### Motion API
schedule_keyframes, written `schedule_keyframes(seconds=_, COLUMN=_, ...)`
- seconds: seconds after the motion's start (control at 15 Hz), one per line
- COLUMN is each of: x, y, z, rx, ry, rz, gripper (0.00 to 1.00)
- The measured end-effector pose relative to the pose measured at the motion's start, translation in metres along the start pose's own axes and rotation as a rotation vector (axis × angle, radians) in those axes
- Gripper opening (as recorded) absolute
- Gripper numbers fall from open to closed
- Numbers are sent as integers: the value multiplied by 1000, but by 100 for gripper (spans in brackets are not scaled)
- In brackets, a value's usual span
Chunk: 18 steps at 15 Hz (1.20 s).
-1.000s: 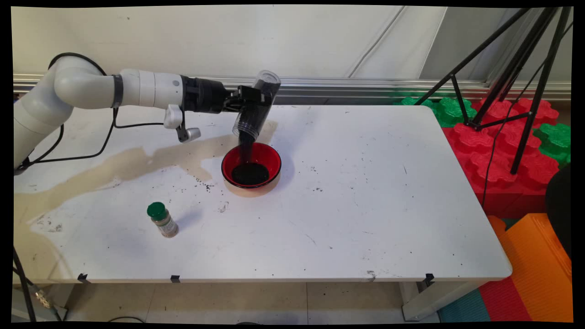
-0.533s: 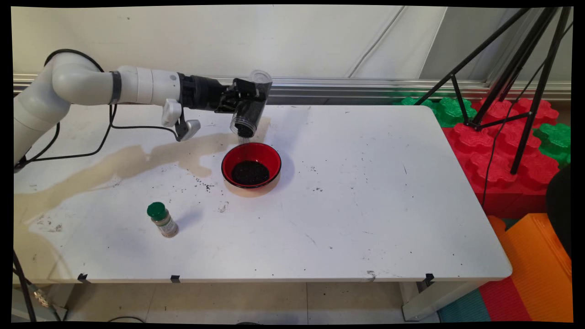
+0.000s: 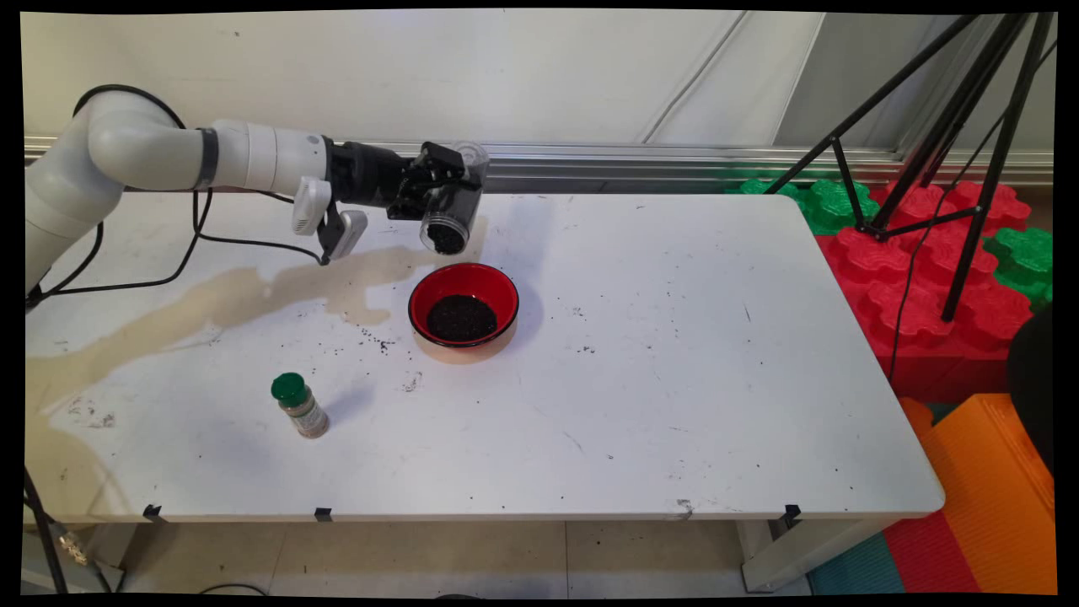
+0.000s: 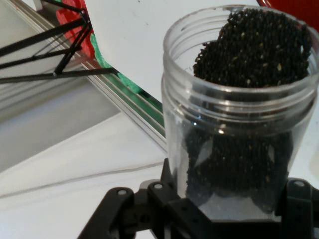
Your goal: Pour the black seasoning powder in the red bowl
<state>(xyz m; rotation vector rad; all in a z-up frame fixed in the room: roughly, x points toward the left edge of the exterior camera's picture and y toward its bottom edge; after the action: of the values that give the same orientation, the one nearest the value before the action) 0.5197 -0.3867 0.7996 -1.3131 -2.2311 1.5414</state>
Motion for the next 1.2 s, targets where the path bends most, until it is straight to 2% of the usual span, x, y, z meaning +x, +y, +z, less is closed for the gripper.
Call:
schedule_keyframes(seconds=0.73, x=-5, y=-8, z=-19, rx=-73, ry=-24, rz=-361, gripper=0)
schedule_keyframes(seconds=1.2, x=-17, y=-23, z=-37, rx=-94, ry=-68, rz=-696, gripper=0)
